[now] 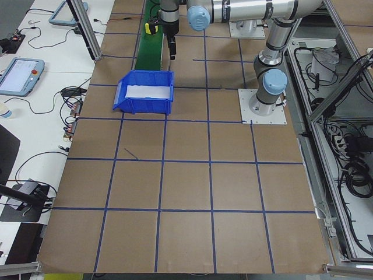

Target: Move block left to right into plate

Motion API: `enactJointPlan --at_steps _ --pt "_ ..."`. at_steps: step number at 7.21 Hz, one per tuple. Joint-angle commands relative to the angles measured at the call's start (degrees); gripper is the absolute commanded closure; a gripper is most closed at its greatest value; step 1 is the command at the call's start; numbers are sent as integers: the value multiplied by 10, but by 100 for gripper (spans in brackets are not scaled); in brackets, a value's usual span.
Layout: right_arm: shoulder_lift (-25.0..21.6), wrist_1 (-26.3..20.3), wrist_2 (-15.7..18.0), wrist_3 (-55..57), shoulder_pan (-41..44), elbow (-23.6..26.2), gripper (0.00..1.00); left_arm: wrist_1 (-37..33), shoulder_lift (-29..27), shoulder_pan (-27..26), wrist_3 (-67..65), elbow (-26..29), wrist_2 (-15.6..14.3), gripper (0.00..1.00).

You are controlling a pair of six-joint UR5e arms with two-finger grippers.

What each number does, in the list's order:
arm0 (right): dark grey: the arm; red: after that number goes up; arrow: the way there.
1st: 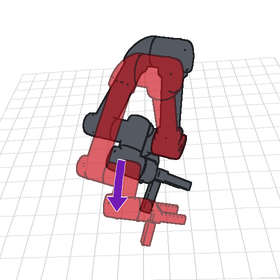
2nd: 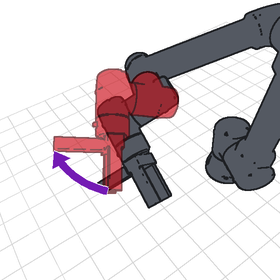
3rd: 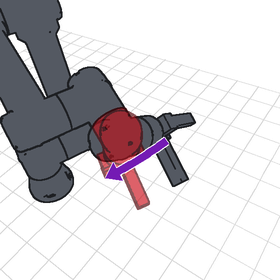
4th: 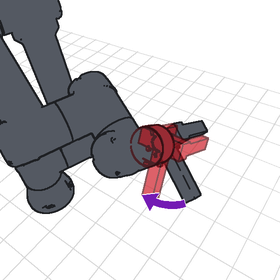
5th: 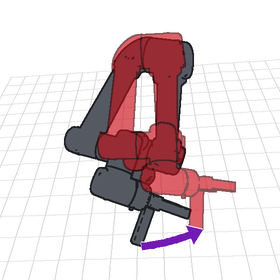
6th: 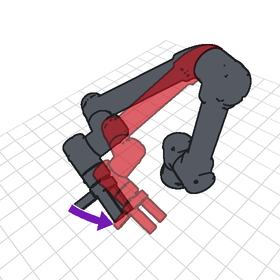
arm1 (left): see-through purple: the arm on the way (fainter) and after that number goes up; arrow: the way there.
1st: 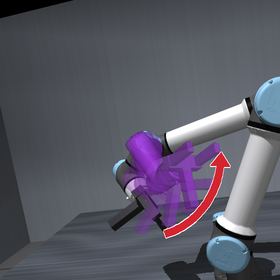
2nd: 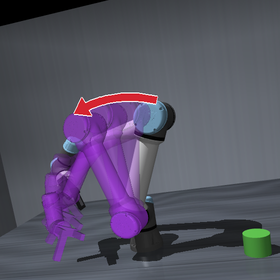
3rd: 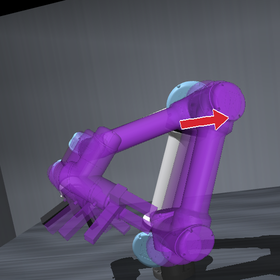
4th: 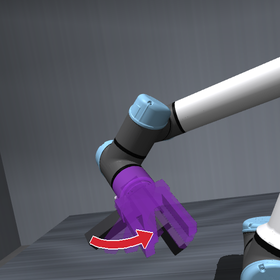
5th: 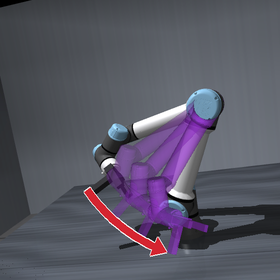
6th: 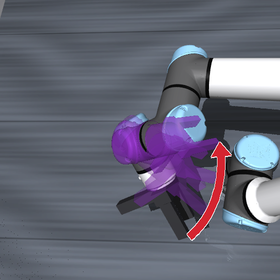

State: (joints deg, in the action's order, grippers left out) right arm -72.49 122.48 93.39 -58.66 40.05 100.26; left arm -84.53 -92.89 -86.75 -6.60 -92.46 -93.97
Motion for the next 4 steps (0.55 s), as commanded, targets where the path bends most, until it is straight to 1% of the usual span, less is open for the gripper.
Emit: enactJointPlan --at_steps 1,2,3,4 --pt "22 44 -18 -57 -56 20 74 1 -2 0 0 -1 0 0" --pt "24 44 -40 -92 -87 34 74 1 -2 0 -1 -1 0 0" --pt "23 46 -50 -90 -93 48 67 1 -2 0 -8 -1 1 0" --pt "26 45 -50 -90 -93 53 50 1 -2 -1 -12 -1 0 0"
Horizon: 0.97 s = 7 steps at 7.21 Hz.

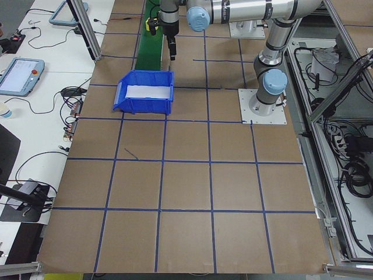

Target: Move block left to right into plate

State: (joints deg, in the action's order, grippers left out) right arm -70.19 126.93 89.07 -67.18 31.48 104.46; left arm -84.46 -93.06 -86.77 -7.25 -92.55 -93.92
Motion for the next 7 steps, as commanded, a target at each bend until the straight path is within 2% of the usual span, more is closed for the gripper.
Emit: enactJointPlan --at_steps 1,4,5,6,7 --pt "2 1 -6 -5 -7 14 2 0 0 0 -5 -1 0 0" --pt "-12 0 1 4 -4 9 0 0 0 -2 -7 0 -1 0" --pt "-21 -1 1 8 25 -2 0 -1 0 -2 -7 -2 -1 0" --pt "-41 -26 11 86 96 -32 0 -1 0 -2 -6 -2 -2 0" --pt "-42 -53 46 166 161 -70 0 -1 0 -2 -6 -2 -2 0"
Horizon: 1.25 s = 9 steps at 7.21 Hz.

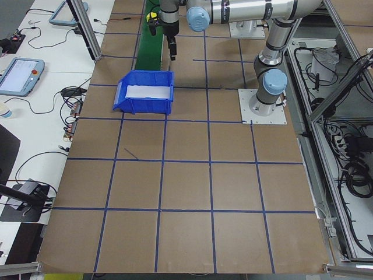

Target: Move block left to right into plate

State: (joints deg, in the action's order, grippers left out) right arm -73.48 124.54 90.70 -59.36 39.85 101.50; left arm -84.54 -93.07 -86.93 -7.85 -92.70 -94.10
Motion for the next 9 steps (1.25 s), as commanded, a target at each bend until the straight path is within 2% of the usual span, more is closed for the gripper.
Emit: enactJointPlan --at_steps 1,2,4,7,9 --pt "-5 -72 25 179 124 -76 0 0 1 0 0 0 0 0" --pt "-4 -99 -1 234 162 -88 0 0 1 0 0 0 0 0" --pt "31 -93 -110 346 214 -95 0 0 1 0 0 -1 -1 0" --pt "76 -92 -146 444 275 -126 0 -2 0 0 1 -1 -1 0" --pt "77 -91 -198 487 277 -128 0 -2 1 -1 2 -7 -4 0"
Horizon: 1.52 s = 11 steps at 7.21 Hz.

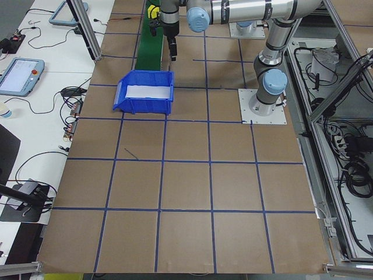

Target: Move block left to right into plate

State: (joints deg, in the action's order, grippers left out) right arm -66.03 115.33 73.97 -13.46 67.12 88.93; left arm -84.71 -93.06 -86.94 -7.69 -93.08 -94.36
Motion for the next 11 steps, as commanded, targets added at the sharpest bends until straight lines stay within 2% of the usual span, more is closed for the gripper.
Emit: enactJointPlan --at_steps 1,6,7,8,9,10,11 --pt "14 21 -45 39 4 -2 0 1 1 -1 2 -4 -2 0" --pt "29 41 -46 36 5 9 0 0 1 -2 2 -5 -2 0" --pt "34 55 -39 34 5 11 0 0 1 -2 2 -5 -2 0" --pt "38 59 -20 18 5 18 4 0 1 -2 2 -5 -2 0" --pt "35 60 14 13 4 20 21 0 1 -2 2 -5 -2 0" --pt "32 59 16 7 4 20 42 0 1 -2 1 -5 -1 0" --pt "24 59 22 -4 3 20 56 -1 1 -2 0 -6 -1 0"
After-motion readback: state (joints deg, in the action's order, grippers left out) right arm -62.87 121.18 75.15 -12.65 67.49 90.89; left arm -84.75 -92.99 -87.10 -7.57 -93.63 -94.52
